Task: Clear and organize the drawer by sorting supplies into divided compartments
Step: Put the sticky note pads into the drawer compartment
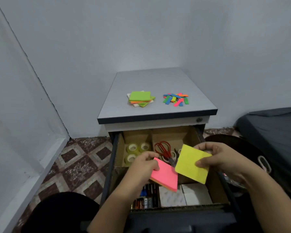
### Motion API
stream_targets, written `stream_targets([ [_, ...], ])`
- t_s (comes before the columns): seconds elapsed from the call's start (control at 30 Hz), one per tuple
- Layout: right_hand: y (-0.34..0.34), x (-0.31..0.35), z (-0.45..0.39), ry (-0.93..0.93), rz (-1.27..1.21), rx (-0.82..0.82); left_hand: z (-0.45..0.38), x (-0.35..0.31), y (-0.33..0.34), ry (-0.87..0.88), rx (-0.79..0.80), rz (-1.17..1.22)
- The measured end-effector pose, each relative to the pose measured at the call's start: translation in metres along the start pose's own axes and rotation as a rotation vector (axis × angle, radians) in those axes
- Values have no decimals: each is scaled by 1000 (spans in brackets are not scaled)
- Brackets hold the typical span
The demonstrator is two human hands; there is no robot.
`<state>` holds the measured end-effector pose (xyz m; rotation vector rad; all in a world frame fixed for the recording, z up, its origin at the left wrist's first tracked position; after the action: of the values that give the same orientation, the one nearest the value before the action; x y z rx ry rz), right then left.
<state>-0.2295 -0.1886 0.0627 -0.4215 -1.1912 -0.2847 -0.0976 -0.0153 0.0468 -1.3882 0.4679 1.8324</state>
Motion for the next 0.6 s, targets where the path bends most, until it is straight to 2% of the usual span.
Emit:
stream_targets([
  [0.07, -4, -3, 6, -21, 63, -28, 4, 3, 5, 36, -55, -80],
  [0.2, -6, -4, 9, -33, 338, 6, 12, 5, 15, 156, -80, -312],
  [0.27, -4, -3, 9, -40, 461, -27, 16, 3, 19, 230, -104, -460],
  [0.37, 8, 3, 9, -29, 749, -20, 20, -3, 22, 349, -205, -701],
  [0.47, 21, 1, 9, 17, 932, 50, 18, 6, 28, 331, -200, -697],
  [0.6, 38, -11, 2, 24, 1082, 144, 13, 13, 39, 357, -206, -871],
])
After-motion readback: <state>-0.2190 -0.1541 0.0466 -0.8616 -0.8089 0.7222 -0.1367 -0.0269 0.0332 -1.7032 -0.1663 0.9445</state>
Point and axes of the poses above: each hand's wrist, its own z-axis away from the middle knuckle, its own y-axis out of the palm, x = y × z, the point moved 6 cm from there along -z, towards the middle knuckle
